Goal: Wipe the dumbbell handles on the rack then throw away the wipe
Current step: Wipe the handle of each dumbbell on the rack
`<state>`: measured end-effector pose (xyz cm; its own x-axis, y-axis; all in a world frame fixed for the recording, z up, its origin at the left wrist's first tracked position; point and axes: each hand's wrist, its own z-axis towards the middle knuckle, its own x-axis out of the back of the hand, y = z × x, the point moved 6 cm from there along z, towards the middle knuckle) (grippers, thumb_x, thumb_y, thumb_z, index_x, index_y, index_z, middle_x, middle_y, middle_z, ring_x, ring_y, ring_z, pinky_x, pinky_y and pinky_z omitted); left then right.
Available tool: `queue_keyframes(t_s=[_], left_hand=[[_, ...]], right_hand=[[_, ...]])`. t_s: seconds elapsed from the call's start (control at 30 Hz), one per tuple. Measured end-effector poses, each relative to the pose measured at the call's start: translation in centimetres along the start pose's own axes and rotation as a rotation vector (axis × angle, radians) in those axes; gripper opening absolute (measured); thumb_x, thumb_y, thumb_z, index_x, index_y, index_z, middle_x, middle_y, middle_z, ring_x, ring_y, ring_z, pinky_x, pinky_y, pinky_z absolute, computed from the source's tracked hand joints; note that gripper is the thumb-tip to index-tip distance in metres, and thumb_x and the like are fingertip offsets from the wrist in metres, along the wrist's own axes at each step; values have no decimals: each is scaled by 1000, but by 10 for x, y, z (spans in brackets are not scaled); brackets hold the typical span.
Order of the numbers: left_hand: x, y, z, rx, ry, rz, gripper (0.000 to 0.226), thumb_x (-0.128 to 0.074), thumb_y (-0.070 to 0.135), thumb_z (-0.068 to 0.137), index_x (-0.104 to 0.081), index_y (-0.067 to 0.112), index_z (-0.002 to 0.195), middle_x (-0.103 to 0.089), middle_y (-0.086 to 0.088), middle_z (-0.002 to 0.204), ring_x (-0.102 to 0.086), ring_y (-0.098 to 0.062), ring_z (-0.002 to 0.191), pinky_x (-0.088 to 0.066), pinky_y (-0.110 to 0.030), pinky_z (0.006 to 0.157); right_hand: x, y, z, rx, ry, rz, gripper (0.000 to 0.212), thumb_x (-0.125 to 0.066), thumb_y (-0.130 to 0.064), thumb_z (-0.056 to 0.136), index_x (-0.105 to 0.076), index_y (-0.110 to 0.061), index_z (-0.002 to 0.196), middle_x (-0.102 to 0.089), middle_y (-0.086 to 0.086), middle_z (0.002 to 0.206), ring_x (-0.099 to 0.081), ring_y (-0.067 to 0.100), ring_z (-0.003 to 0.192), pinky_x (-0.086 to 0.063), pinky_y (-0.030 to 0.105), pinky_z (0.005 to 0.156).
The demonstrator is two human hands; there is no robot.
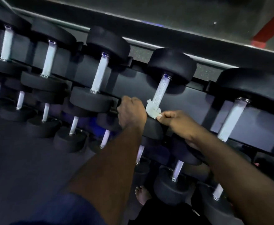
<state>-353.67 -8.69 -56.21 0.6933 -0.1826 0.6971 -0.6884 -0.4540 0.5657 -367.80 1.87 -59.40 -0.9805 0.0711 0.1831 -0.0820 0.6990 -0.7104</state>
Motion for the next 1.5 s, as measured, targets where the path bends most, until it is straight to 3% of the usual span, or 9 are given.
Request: queue_keyframes(t_s=[0.07, 0.23, 0.47, 0.6, 0.7, 0.93, 1.13, 1.33, 1.5], left_hand=[[-1, -1, 0, -6, -12, 0, 32, -40, 30, 103, -62, 14, 121, -61, -20, 131, -56, -42, 117, -39, -42, 90], [0, 0, -2, -11, -14, -14, 28, -40, 30, 104, -59, 13, 118, -62, -21, 126, -56, -43, 115, -38, -43, 88], [-1, 1, -1, -13, -13, -32, 26, -41, 28, 103, -60, 15, 115, -64, -21, 123, -57, -43, 112, -30, -39, 82], [-1, 5, -5, -12, -16, -26, 26, -41, 27, 104, -60, 15, 115, -64, -22, 125, -57, -43, 113, -30, -39, 82], [-1, 2, -2, -15, -17, -24, 25, -41, 27, 103, -60, 15, 115, -65, -21, 124, -57, -43, 112, -29, -39, 82], [-1, 4, -2, 6, -28, -11, 25, -40, 29, 104, -59, 17, 116, -64, -20, 125, -56, -42, 113, -29, -38, 82], [-1, 1, 1, -1, -39, 3, 22, -40, 28, 104, -58, 17, 110, -65, -17, 121, -55, -38, 109, -28, -38, 81], [-4, 0, 5, -14, -39, -20, 20, -40, 29, 104, -56, 19, 112, -68, -13, 120, -54, -38, 112, -27, -37, 82], [-4, -2, 2, 4, -26, -34, 24, -38, 31, 106, -56, 18, 117, -64, -17, 122, -55, -40, 111, -30, -39, 83]], right_hand=[[0, 0, -1, -30, -74, 148, 25, -62, -34, 100, -75, -12, 100, -78, 1, 98, -69, 15, 91, -52, 31, 85], [-2, -6, 25, -33, 82, 68, 23, -64, -3, 94, -56, -18, 79, -55, -2, 66, -46, 8, 60, -36, 18, 51], [-4, -5, 33, -42, 60, 100, 28, -67, 5, 80, -58, -16, 97, -73, 8, 89, -67, 17, 79, -55, 37, 72], [-9, -11, 46, -20, 10, 71, 29, -53, 8, 79, -66, -16, 85, -71, -9, 77, -67, 2, 69, -55, 23, 64], [-2, 12, 54, -22, 43, -25, 32, -62, -9, 73, -64, -19, 103, -74, 0, 99, -72, 24, 98, -61, 44, 85], [-13, -12, 43, -100, 38, 34, 24, -57, -7, 80, -66, -5, 102, -72, 11, 100, -69, 27, 95, -61, 44, 84], [12, -13, 22, 44, 87, -219, 27, -80, -17, 81, -63, -26, 101, -75, -10, 84, -70, 5, 77, -54, 28, 72], [10, -55, -3, 355, 108, -504, 12, -73, -24, 88, -78, -34, 92, -74, -22, 88, -63, -7, 79, -41, 1, 72], [-9, -65, 8, 490, -30, -671, 13, -63, -20, 95, -70, -30, 100, -67, -4, 94, -63, 16, 94, -48, 27, 81]])
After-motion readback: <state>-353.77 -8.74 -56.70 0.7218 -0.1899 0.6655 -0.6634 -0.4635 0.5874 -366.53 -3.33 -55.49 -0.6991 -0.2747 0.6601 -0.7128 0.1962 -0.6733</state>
